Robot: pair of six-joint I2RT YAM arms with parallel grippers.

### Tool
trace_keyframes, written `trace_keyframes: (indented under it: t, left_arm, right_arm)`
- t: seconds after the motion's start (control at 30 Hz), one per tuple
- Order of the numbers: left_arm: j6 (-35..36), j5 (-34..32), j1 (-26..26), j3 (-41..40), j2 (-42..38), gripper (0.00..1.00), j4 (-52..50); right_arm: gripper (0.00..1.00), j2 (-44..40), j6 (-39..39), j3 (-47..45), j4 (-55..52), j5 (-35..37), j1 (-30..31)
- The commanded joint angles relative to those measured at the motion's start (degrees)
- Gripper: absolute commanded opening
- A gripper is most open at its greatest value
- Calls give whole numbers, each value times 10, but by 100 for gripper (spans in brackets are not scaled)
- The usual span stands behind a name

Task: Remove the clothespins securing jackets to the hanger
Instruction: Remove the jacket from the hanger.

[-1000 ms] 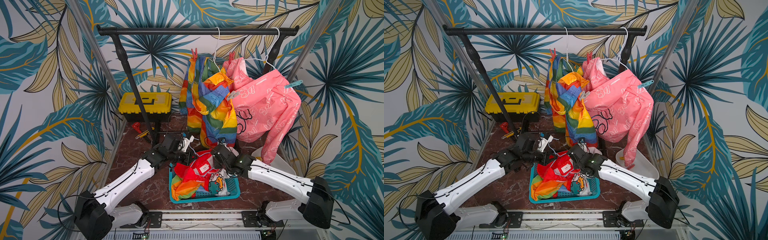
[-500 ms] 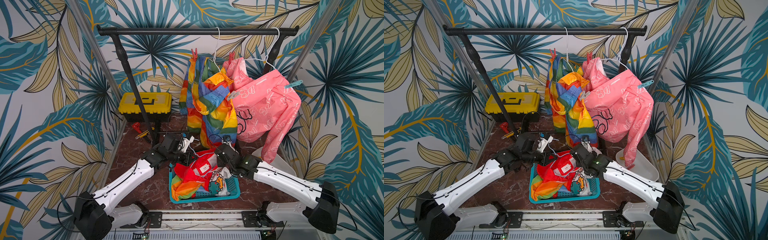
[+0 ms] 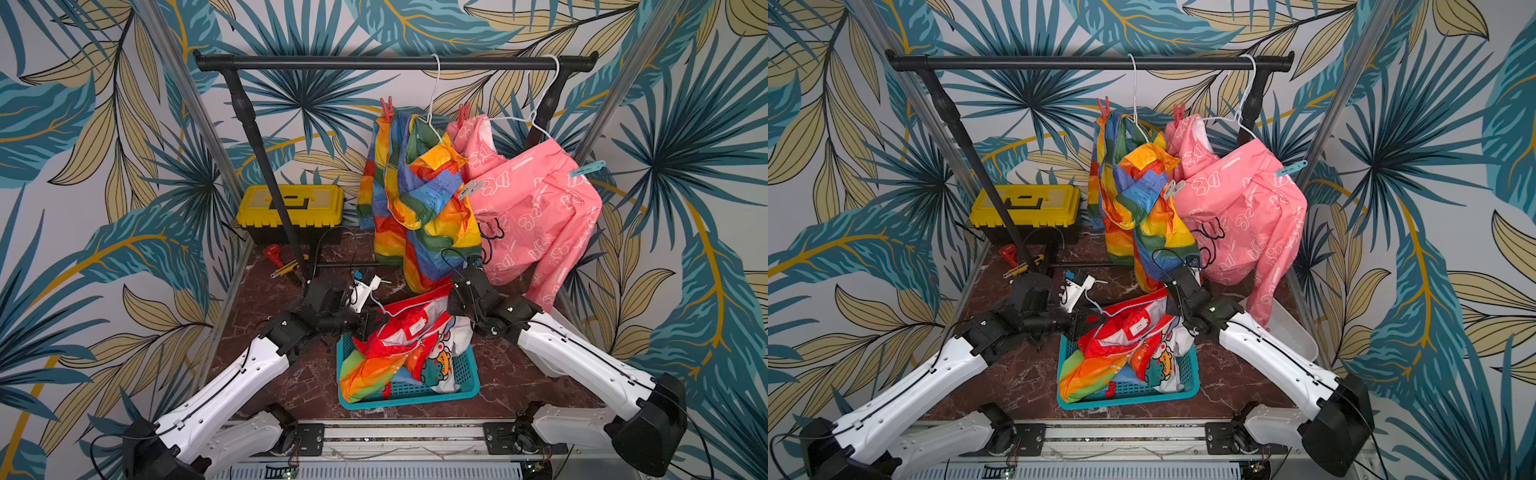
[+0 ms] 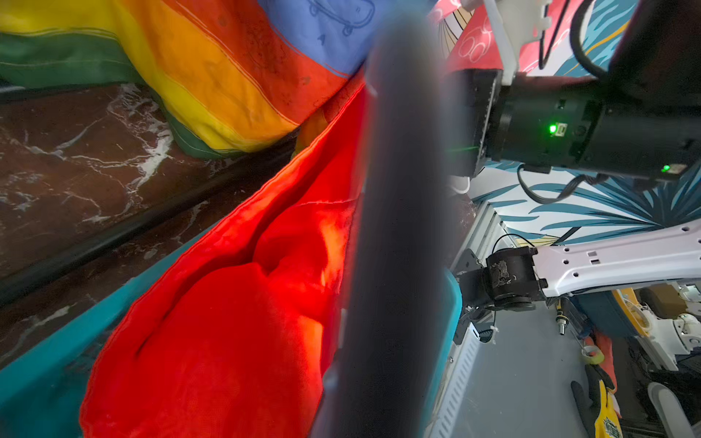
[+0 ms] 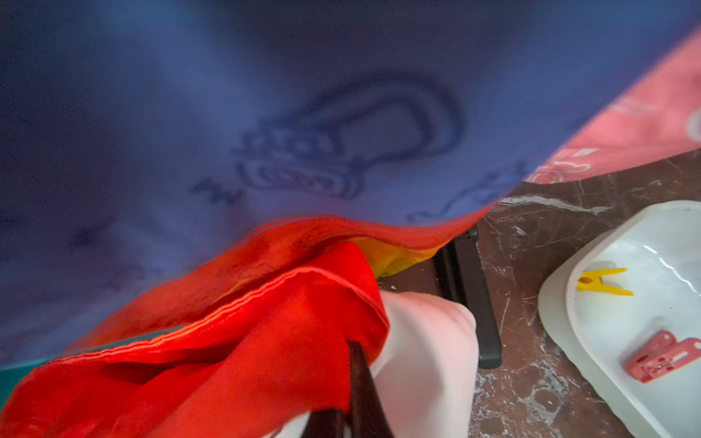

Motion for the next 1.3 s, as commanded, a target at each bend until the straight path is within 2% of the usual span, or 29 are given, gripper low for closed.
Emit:
trace_keyframes:
  t: [0.0, 0.1, 0.23, 0.37, 0.5, 0.67, 0.8, 0.97, 1.27]
  left_arm:
    - [17, 25, 0, -11, -27, 0, -53]
    - [20, 32, 0, -17, -45, 0, -55]
    - [32, 79, -2, -25, -51, 0, -55]
    - [41, 87, -13, -22, -46, 0, -55]
    - [38, 42, -32, -3, -6, 0, -72]
    - [50, 38, -60, 23, 35, 0, -75]
    - [60, 40, -68, 27, 8, 0, -75]
    - [56, 12, -69, 10, -28, 0, -80]
    - [59, 44, -78, -11, -69, 0, -86]
  right_arm:
    - [0, -2, -2, 14, -16, 21, -31]
    - [0, -18, -4, 5, 2, -21, -59]
    - [0, -26, 0, 9, 16, -100, -104]
    - [0, -16, -5, 26, 20, -136, -114]
    - [0, -4, -3, 45, 33, -193, -113]
    - [0, -8, -3, 44, 36, -183, -113]
    - [0, -7, -16, 42, 20, -155, -114]
    - [0, 1, -23, 50, 0, -127, -118]
    - [0, 35, -27, 84, -25, -126, -126]
